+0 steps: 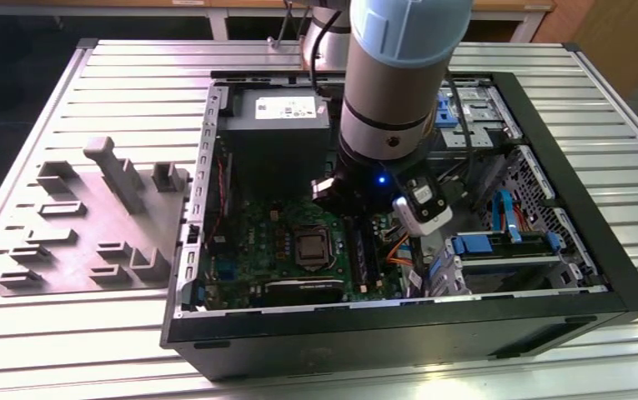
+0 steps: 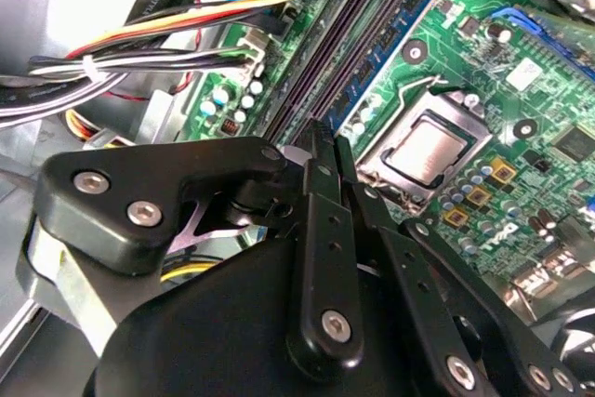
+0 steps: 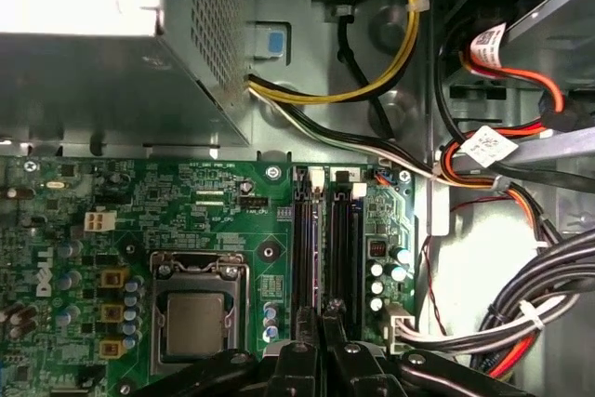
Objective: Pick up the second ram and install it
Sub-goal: 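Insert the second ram into the second slot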
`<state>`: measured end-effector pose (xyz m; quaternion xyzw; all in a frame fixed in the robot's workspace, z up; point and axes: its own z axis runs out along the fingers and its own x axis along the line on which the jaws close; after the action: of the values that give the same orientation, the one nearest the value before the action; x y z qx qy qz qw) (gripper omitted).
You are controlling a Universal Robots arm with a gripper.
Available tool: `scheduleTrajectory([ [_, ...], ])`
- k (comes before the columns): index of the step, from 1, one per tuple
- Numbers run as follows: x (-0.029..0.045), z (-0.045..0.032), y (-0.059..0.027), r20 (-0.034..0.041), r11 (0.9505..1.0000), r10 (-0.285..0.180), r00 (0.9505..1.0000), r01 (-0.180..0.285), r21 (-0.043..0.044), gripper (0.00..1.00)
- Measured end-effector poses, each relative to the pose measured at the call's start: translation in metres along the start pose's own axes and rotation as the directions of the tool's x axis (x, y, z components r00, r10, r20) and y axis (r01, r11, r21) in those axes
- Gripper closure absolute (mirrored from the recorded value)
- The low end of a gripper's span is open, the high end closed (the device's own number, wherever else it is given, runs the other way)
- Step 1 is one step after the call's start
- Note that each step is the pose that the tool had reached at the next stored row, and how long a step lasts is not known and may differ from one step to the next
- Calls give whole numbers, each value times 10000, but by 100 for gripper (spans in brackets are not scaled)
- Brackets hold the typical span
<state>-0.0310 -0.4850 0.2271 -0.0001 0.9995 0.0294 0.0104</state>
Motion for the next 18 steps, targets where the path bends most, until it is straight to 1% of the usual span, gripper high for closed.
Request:
scheduleTrajectory([
  [8, 0, 9, 13, 0, 10000, 0, 10000, 0, -10, 87],
  [12, 1, 17, 18, 0, 10000, 1, 10000, -1, -44, 87],
  [16, 2, 54, 16, 0, 10000, 2, 10000, -2, -67, 87],
  [18, 2, 55, 15, 0, 10000, 2, 10000, -2, -66, 87],
])
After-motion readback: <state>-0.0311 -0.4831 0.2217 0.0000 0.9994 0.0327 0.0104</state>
